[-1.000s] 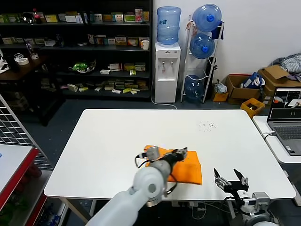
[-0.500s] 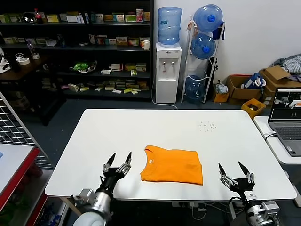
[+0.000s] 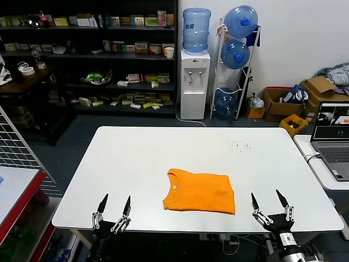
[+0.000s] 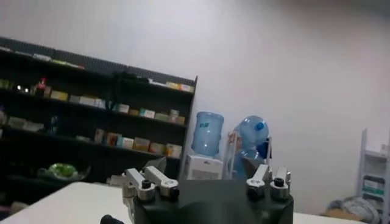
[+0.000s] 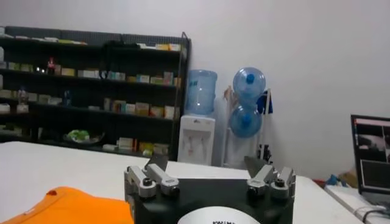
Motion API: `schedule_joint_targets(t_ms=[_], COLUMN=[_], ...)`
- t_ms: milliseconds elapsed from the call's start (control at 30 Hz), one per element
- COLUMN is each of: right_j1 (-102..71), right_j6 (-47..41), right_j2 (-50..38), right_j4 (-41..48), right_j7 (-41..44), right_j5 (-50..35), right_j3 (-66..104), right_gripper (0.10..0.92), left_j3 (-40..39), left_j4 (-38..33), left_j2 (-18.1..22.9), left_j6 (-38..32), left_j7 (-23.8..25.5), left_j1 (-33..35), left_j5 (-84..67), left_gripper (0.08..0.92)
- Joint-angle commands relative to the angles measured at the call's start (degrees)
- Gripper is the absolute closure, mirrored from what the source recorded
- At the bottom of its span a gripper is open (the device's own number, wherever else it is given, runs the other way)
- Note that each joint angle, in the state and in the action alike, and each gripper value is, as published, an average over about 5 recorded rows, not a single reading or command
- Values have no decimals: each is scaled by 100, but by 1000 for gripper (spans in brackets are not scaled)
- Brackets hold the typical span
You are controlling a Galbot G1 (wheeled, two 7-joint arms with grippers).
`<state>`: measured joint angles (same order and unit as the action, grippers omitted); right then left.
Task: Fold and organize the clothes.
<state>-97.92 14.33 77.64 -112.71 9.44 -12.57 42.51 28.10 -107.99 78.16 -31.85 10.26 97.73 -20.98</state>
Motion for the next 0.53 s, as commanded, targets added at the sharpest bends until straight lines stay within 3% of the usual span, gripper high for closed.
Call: schedule_joint_targets(t_ms=[33,533], right_j1=[-30,144], right_j6=[630,541], right_j2=[594,744], right_j4=[52,126], right_j7=[145,137], right_j5=[487,620], right_j3=[47,-17], right_gripper=[203,203], left_j3=[440,411], left_j4=[96,118], left_j2=[305,352], left_j6=[-771,-679], left_j7=[498,504], left_j1=[458,387], left_j5=[438,427], left_gripper=[177,177])
